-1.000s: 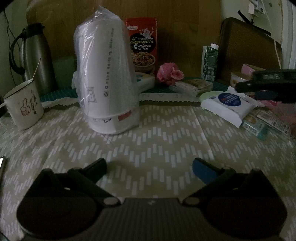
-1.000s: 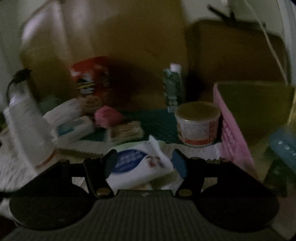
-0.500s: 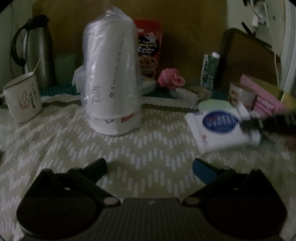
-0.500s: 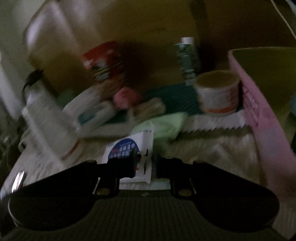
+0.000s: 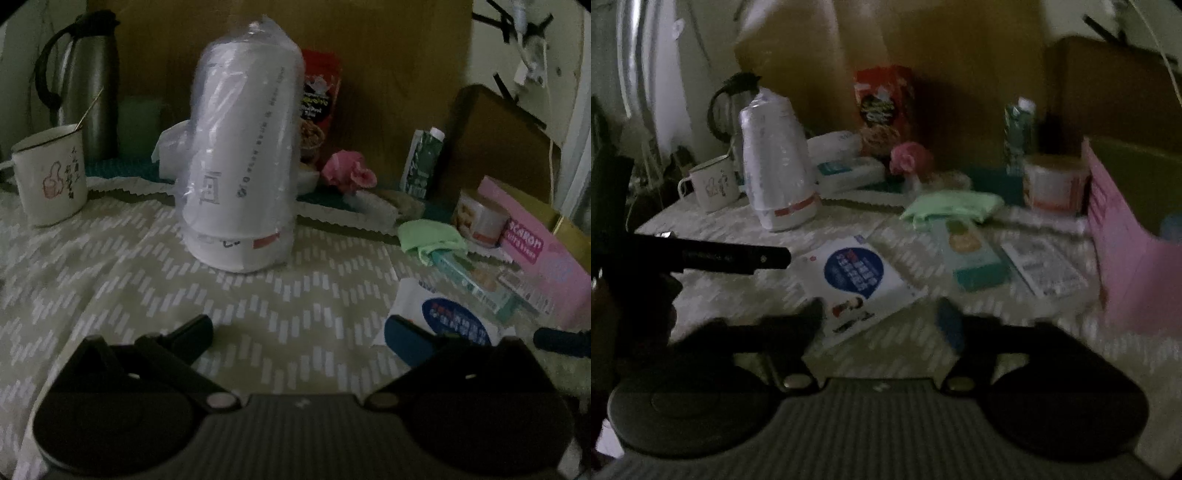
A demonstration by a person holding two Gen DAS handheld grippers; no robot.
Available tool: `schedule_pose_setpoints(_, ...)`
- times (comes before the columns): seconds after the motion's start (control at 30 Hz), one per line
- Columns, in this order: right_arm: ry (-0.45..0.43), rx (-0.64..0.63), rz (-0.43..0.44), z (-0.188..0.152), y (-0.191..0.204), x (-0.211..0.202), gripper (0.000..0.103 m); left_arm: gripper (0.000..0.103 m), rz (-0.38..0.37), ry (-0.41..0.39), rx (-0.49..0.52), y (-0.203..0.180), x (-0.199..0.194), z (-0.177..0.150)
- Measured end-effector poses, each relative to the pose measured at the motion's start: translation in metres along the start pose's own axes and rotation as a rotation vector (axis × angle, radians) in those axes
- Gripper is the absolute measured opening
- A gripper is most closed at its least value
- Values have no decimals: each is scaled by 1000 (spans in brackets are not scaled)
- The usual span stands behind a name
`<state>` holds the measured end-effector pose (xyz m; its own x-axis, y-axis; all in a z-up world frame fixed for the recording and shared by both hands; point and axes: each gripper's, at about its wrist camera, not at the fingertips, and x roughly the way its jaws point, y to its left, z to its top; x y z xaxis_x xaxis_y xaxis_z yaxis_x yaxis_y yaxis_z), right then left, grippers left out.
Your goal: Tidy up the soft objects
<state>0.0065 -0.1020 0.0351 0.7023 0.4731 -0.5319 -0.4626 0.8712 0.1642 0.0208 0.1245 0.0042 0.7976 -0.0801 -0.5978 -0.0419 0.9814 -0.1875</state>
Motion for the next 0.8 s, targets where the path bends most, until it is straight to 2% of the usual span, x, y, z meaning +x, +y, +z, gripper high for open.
schedule_pose_setpoints(0.1, 22, -135, 32, -1, 12, 14, 95, 103, -8, -4, -15, 3, -1, 1)
schedule_pose_setpoints(0.2, 49, -299, -19, -4, 36, 38, 96, 103, -3, -2, -9, 2, 0, 0)
schedule_pose_setpoints(0.27, 48, -305, -29, -1, 39, 48, 96, 103, 1, 0, -3, 1, 0, 0)
schedule_pose_setpoints(0.33, 55, -285, -10, 4, 39, 52, 80, 103, 1, 1, 0, 1, 1, 0)
schedule_pose_setpoints(0.37, 45, -308, -19, 4, 41, 50, 61, 103, 2, 1, 1, 0, 1, 0)
schedule_pose_setpoints(0.4, 48, -317, 0, 3, 41, 47, 48, 103, 3, 2, 3, 0, 2, 0)
schedule_pose_setpoints(0.43, 42, -321, 7, 1, 45, 42, 43, 103, 5, 3, 6, 0, 2, 1)
schedule_pose_setpoints(0.5, 36, -365, 6, -7, 54, 31, 19, 103, 8, 4, 10, -1, 2, 1)
schedule_pose_setpoints(0.6, 30, -383, 13, -24, 63, 14, 13, 103, 8, 6, 18, -2, 3, 1)
schedule_pose_setpoints(0.73, 24, -302, 23, -33, 54, -3, 15, 103, -20, 2, -1, 2, 3, 3)
schedule_pose_setpoints(0.77, 23, -279, 25, -34, 50, -5, 18, 103, -44, -4, -15, 5, 2, 3)
schedule_pose_setpoints(0.8, 21, -262, 19, -36, 51, -7, 27, 103, -68, -10, -32, 8, 0, 4)
